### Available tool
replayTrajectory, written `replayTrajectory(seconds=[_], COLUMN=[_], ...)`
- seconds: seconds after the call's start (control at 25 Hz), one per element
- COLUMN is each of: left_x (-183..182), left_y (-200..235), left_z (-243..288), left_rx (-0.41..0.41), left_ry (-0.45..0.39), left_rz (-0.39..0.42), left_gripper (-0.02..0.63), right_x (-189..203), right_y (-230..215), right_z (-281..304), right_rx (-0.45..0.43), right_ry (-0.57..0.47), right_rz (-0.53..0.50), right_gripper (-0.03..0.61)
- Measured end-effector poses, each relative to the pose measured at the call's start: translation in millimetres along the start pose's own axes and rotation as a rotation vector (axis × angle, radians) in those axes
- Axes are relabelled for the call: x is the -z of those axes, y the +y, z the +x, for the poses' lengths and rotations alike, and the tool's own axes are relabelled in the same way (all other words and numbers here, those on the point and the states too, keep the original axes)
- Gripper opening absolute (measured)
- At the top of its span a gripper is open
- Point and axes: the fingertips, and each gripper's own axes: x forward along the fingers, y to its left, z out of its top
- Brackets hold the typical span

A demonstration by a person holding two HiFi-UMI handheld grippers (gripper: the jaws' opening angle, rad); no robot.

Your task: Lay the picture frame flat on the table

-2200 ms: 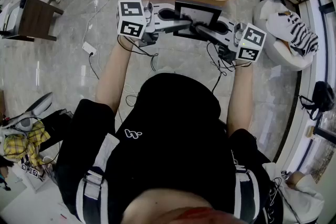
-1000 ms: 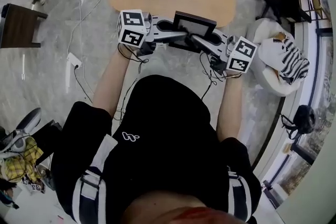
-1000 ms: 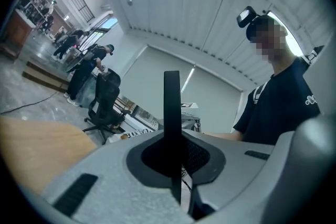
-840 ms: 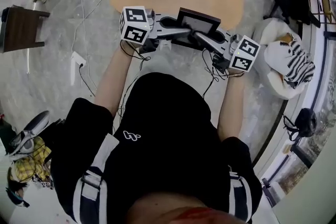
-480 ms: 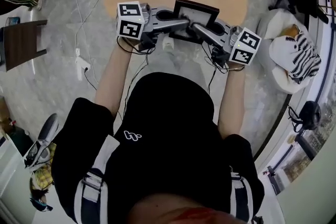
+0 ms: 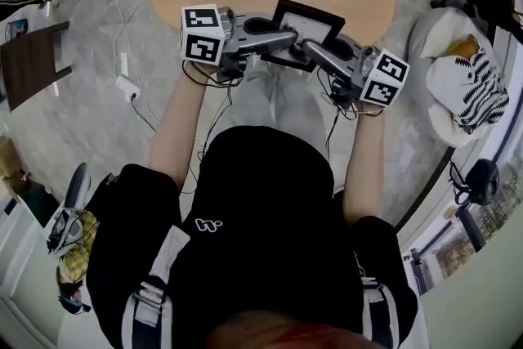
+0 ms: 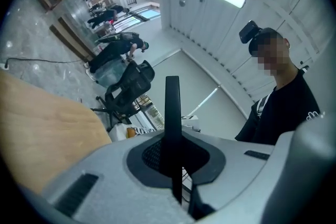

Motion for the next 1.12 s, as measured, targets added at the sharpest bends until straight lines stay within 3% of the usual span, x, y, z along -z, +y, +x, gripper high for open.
replayTrajectory(seconds=[0.28, 0.76, 0.88, 1.12], left_x=[32, 133, 151, 180], left_y=[95, 241, 269, 323], left_z=[0, -11, -15, -42], left_rx=[-0.018, -0.137, -0.152, -0.298], left_ry=[-0.039, -0.03, -0.037, -0.051], left_rz=[-0.157, -0.365, -0.379, -0.359], left_gripper=[0.02, 0.031, 0.043, 0.103], right_x=[33, 139, 155, 172], right_y=[-90, -229, -253, -299], right_z=[5, 15, 18, 15], right_rx=[0.049, 0.095, 0.071, 0.1], right_ry=[0.035, 0.052, 0.049, 0.046], right_rz=[0.129, 0.367, 0.407, 0.443], right_gripper=[0.021, 0.021, 0.021, 0.021])
